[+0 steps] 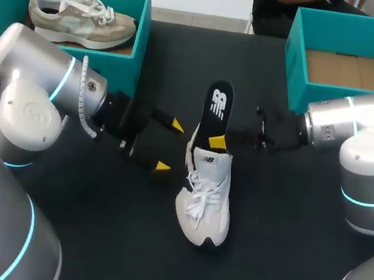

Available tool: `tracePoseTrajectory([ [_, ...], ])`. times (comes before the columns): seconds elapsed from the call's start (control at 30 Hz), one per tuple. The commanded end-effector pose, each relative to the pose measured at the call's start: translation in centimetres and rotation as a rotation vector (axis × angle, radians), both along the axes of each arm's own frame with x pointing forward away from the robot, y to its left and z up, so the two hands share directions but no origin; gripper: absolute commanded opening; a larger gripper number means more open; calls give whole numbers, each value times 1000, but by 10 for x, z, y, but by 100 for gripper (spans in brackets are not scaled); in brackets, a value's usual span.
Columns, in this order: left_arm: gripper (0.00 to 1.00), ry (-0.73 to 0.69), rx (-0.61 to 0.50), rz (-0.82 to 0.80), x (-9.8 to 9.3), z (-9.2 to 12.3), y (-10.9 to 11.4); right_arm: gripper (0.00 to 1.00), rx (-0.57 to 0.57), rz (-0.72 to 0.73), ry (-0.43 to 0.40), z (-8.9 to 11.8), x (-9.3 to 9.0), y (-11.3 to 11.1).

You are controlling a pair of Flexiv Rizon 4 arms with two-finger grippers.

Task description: Take the shoe out of the shoebox, open the shoe tongue, remove and reinsert the insole, then place the shoe into the shoebox

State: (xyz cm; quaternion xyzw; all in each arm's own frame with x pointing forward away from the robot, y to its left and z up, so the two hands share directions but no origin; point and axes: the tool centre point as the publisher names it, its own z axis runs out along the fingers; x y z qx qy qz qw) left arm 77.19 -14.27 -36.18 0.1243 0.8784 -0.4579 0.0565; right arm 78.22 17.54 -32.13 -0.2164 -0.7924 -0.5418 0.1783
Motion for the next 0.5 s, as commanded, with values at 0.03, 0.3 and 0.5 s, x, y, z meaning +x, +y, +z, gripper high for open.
tracePoseTrajectory([
  [0.03,100,1,1,-1,0,0,0,20,-11,36,21,-2,13,2],
  [0.3,100,1,1,-1,0,0,0,0,-41,58,113,-17,7,3],
  [0.5,100,1,1,-1,0,0,0,0,-58,59,190,-31,-13,6],
])
